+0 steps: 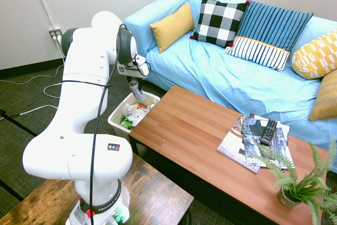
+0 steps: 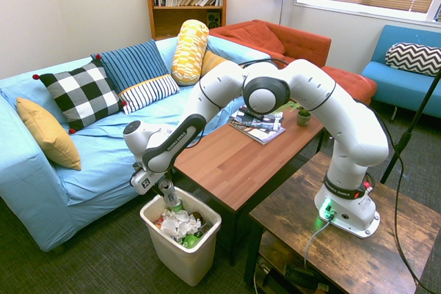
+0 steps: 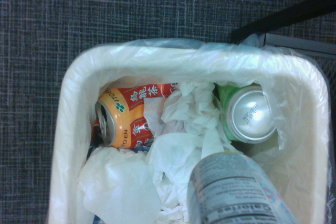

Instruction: Throw the can in the trash bin

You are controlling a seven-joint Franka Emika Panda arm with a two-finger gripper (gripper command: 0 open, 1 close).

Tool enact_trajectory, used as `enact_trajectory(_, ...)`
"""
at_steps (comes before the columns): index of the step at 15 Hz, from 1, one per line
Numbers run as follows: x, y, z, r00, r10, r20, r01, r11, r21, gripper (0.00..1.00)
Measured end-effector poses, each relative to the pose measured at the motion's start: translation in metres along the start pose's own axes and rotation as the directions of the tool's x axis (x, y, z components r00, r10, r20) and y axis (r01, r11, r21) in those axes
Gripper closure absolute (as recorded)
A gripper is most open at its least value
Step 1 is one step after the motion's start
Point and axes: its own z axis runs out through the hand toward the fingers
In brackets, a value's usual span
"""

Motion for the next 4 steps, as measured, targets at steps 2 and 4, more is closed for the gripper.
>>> enact_trajectory(2, 0.0019, 0.0006, -0.0019, 1.0, 0.005, -0.002, -0.005, 1.0, 0.0, 0.0)
enact_trajectory(4, 0.0041, 0.001, -0.0044, 1.0, 0.009, -0.005, -0.009, 1.0, 0.002, 0.0)
